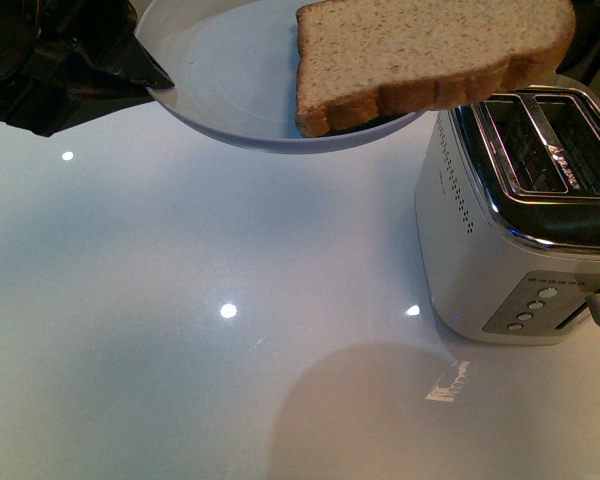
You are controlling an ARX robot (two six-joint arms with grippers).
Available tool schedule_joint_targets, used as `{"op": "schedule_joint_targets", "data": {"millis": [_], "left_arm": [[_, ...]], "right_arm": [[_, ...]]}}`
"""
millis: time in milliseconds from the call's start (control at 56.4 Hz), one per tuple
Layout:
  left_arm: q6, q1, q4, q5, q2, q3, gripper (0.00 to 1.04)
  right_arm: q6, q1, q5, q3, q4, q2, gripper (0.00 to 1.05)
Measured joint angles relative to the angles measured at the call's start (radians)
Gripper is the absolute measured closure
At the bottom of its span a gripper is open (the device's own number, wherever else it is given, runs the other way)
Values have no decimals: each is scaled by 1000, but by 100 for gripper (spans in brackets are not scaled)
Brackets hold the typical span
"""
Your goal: Left arm holds plate, right arm toasts bread
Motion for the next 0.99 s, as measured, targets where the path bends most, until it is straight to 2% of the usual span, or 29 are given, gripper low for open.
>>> {"op": "schedule_joint_targets", "data": {"millis": [142, 284, 461, 656, 833, 993], "left_arm": [[0, -3, 0, 1, -1, 1, 102], [-1, -3, 0, 0, -2, 1, 102], [-1, -3, 0, 2, -2, 1, 102], [-1, -3, 0, 2, -2, 1, 102], [-2, -3, 0, 0, -2, 1, 102], [-2, -3, 0, 1, -2, 1, 102]], "right_arm": [[-23, -56, -42, 23, 84, 171, 9], [51, -46, -53, 94, 225, 341, 9], [233, 58, 0, 206, 470, 616, 9], [473, 192, -14, 336, 678, 907, 9], [694, 276, 19, 425, 763, 1089, 9], [832, 348, 36, 459, 811, 1160, 9]]}}
